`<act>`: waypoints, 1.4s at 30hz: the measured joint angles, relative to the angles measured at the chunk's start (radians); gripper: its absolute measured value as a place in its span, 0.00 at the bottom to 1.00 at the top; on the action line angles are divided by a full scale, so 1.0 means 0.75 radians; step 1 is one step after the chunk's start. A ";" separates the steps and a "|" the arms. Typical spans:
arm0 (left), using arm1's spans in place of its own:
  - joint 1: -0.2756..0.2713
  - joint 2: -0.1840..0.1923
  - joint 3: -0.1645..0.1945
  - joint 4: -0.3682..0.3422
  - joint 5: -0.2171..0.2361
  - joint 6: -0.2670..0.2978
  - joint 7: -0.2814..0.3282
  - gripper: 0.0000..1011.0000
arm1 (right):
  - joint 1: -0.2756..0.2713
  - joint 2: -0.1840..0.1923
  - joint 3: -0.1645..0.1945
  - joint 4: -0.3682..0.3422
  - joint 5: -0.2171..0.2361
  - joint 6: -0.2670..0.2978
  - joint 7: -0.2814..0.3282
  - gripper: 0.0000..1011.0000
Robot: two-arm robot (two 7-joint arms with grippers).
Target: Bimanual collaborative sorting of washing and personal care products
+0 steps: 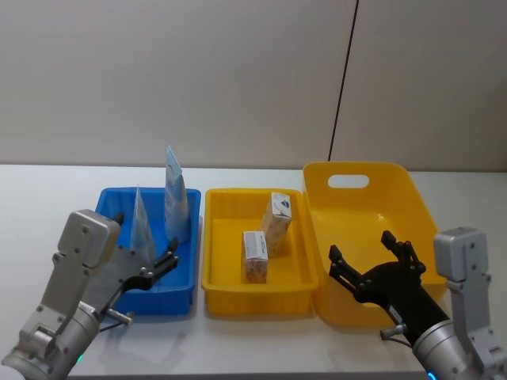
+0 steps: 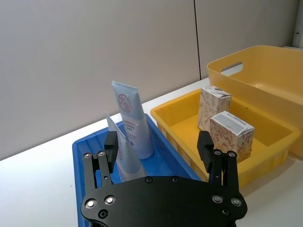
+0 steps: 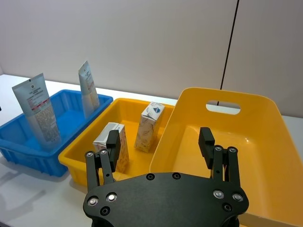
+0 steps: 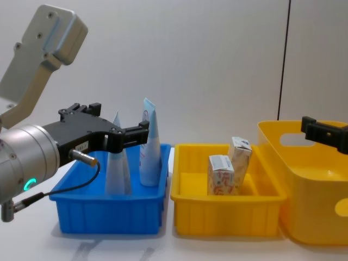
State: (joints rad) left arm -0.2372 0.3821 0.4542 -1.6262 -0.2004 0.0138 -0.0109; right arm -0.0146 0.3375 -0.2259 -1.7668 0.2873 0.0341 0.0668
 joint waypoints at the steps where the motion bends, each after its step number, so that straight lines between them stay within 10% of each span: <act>1: 0.000 0.000 0.000 0.000 0.000 0.000 0.000 0.99 | 0.000 0.000 0.000 0.000 0.000 0.000 0.000 0.99; 42: 0.000 0.000 0.000 0.000 0.000 0.000 0.000 0.99 | 0.000 0.000 0.000 0.000 0.000 0.000 0.000 0.99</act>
State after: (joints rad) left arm -0.2372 0.3821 0.4542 -1.6262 -0.2004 0.0138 -0.0109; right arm -0.0147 0.3375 -0.2258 -1.7667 0.2874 0.0341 0.0668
